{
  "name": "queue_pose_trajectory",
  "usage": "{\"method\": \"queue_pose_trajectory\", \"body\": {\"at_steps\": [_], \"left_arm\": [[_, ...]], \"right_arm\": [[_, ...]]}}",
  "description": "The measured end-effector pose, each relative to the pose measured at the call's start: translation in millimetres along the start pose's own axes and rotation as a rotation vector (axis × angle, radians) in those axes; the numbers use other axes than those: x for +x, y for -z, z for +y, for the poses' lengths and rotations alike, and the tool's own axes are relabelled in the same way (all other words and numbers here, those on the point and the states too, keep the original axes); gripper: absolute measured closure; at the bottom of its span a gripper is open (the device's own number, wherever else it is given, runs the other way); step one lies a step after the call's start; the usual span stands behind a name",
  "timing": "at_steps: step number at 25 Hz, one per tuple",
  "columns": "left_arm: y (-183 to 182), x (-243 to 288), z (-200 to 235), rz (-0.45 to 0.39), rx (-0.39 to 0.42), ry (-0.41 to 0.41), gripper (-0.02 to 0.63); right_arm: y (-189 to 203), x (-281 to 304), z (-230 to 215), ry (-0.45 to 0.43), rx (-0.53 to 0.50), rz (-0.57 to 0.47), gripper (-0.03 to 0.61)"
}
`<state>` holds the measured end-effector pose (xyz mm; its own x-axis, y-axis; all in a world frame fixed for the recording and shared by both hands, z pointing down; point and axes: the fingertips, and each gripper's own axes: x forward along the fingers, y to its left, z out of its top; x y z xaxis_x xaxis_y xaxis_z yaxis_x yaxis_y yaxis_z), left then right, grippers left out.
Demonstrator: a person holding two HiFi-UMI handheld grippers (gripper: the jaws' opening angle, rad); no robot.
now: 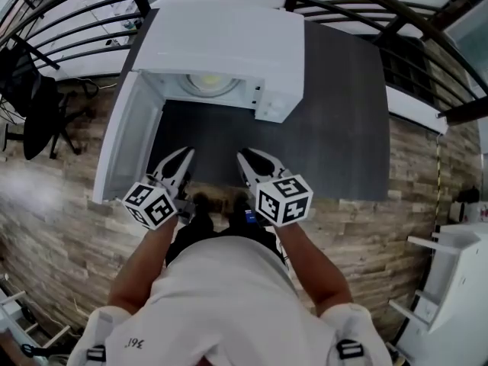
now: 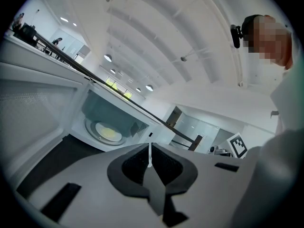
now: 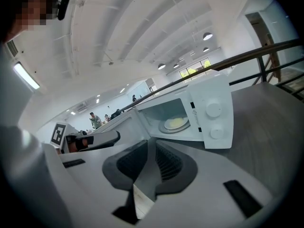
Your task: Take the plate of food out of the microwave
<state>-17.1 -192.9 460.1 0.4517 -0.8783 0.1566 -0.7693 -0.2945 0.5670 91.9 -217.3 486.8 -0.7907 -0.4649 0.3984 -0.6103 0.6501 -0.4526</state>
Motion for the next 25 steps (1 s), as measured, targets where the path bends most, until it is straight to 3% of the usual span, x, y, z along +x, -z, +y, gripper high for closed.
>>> {"method": "queue_pose_trajectory", "body": {"at_steps": [12, 21, 25], "left_arm": [[-14, 24, 45, 0.07, -0.003, 0.047, 0.611], [-15, 69, 91, 0.097, 0.029, 0.028, 0.611], [-8, 87, 114, 0.134, 0.045, 0.0, 0.611]], "right_arm": [[-8, 42, -5, 0.11, 0.065, -0.043, 0.535], [-17, 115, -43, 0.194, 0.008, -0.006, 0.535], [-15, 142, -63, 0.228, -0.068, 0.039, 0.535]]}}
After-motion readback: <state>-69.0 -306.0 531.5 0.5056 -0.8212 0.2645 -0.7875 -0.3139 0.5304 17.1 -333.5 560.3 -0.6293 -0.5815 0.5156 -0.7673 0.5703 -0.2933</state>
